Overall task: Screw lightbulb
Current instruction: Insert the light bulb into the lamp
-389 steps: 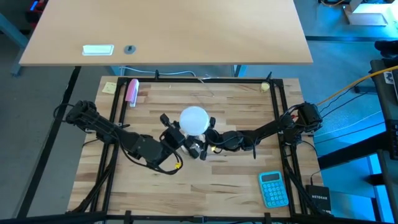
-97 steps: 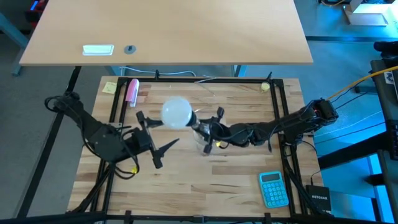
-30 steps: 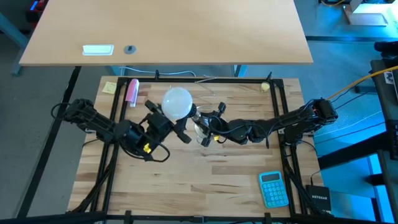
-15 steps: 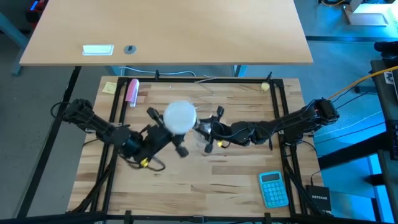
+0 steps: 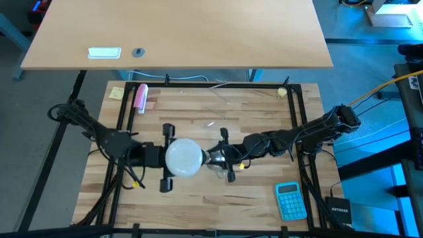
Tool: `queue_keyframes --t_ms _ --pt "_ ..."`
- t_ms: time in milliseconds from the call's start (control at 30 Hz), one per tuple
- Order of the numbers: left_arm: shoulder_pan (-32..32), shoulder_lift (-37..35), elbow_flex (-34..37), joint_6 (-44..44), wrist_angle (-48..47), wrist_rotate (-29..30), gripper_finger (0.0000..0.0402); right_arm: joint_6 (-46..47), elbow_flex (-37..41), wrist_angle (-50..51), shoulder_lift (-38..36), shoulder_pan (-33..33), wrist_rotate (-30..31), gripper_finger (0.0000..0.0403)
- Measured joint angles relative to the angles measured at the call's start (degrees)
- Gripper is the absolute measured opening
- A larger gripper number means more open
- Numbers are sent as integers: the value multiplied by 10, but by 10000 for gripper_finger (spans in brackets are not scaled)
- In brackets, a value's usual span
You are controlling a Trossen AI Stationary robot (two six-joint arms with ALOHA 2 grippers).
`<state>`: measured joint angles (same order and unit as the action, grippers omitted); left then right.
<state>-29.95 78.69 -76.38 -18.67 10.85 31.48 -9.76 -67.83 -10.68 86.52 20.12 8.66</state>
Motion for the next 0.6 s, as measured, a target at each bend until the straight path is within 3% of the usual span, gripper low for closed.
queue_keyframes --t_ms 200,433,500,600 --pt "59 -3 1 1 -28 -231 145 12 0 8 3 0 -84 137" --pt "121 -2 1 -22 -61 -434 145 26 0 34 3 1 -105 137" --pt "135 -2 2 -27 -68 -478 145 29 0 41 3 1 -106 137" --pt "146 -1 2 -25 -62 -482 145 31 0 51 3 1 -88 137"
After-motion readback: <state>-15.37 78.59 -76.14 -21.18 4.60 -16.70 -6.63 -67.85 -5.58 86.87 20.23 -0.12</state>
